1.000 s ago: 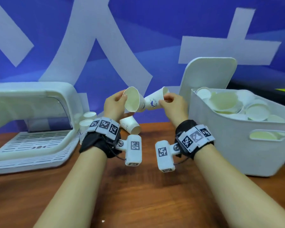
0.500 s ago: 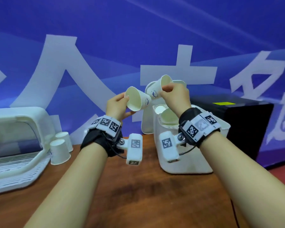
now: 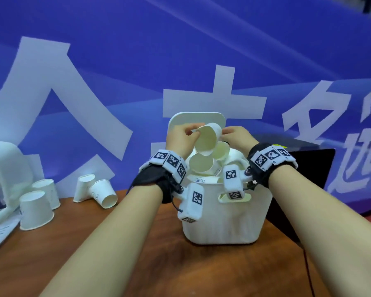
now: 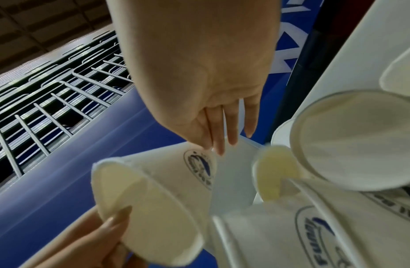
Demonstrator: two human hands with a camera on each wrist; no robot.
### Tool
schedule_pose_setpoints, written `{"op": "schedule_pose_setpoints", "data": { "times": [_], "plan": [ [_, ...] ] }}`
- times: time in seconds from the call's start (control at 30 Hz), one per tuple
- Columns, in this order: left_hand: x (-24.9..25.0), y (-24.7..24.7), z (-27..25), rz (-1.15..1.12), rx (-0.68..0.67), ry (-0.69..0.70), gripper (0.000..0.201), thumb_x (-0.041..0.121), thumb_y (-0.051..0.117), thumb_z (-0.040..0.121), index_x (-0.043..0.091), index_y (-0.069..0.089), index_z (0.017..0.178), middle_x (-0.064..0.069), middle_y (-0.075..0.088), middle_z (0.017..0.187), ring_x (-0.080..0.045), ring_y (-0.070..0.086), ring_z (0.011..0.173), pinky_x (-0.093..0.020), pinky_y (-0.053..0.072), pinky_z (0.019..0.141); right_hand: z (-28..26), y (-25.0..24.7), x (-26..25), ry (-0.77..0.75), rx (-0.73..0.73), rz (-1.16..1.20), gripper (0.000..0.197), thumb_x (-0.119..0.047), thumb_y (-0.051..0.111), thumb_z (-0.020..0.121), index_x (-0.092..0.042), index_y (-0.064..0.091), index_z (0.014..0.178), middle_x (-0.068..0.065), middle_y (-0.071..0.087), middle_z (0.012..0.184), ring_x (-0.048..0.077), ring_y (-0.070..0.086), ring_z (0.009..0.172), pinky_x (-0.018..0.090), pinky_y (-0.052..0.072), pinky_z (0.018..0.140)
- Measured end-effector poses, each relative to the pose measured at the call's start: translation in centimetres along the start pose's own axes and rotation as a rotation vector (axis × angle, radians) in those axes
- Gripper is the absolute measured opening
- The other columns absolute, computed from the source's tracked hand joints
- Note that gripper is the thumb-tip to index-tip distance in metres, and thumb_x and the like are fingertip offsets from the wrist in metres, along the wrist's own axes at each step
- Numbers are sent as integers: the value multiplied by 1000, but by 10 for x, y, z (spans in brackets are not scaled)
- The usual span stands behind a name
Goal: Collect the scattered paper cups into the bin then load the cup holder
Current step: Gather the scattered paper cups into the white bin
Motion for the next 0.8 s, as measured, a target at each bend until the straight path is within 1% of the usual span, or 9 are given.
{"op": "schedule_pose_setpoints", "data": {
  "times": [0.13,0.2,0.27,0.33,0.4,0.5,0.57,0.63,0.8],
  "plan": [
    [5,21,-3,204,-95,24,30,24,53,94,34,66,119,8,48,61,-10,46,59,-22,37,57,-6,-12,9,33,46,11,25,-11,56,85,-10,72,104,8,69,112,28,61,110,41,49,98],
    [6,31,-4,297,-157,15,36,23,51,95,36,59,127,3,62,79,-16,59,76,-27,46,68,-8,-19,18,102,102,-72,40,-16,54,88,-9,57,128,12,56,131,30,53,122,35,43,99],
    [1,39,-5,334,-216,-33,50,13,47,92,38,49,136,0,66,105,-22,59,100,-33,49,86,-9,-25,25,150,143,-96,60,-19,54,90,-9,35,145,15,40,145,29,47,128,33,39,98],
    [-9,50,-6,358,-323,-107,69,2,42,87,38,33,145,-3,60,127,-27,51,117,-41,45,100,-8,-28,28,144,174,-57,63,-18,54,89,-10,29,147,15,34,147,29,49,124,30,40,92],
    [-18,62,-10,392,-434,-173,84,0,42,83,40,11,150,-4,47,141,-30,43,125,-45,40,105,-9,-28,27,123,193,-25,63,-16,54,90,-12,28,147,15,30,146,29,51,118,27,37,86],
    [-25,62,-7,332,-368,-198,90,4,38,79,43,-4,148,-11,42,139,-36,50,115,-49,43,102,-8,-26,19,61,189,2,62,-10,54,88,-17,32,146,14,29,143,29,55,102,28,43,84],
    [-25,56,-4,248,-252,-198,79,5,33,79,35,5,147,-11,42,138,-37,49,112,-50,43,101,-8,-26,16,47,194,-11,64,-6,53,84,-18,35,144,13,29,142,31,58,103,35,49,89],
    [-23,50,-3,224,-198,-173,64,-1,32,78,25,24,136,-10,40,138,-35,43,118,-47,39,104,-8,-23,15,54,187,-63,64,-8,55,82,-20,39,142,13,31,140,35,57,107,41,49,95],
    [-15,60,-7,134,-367,-41,72,-23,35,71,19,60,122,1,30,154,-17,19,145,-35,22,116,-8,-16,11,57,143,-155,44,-18,58,79,-21,63,122,11,46,134,31,52,119,41,46,100]
  ]
}}
Point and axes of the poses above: each hand's wrist, its own z-axis towards the middle knuckle, its own y-axis out of the palm, x = y × z, the point moved 9 cm from there along z, towards the middle knuckle
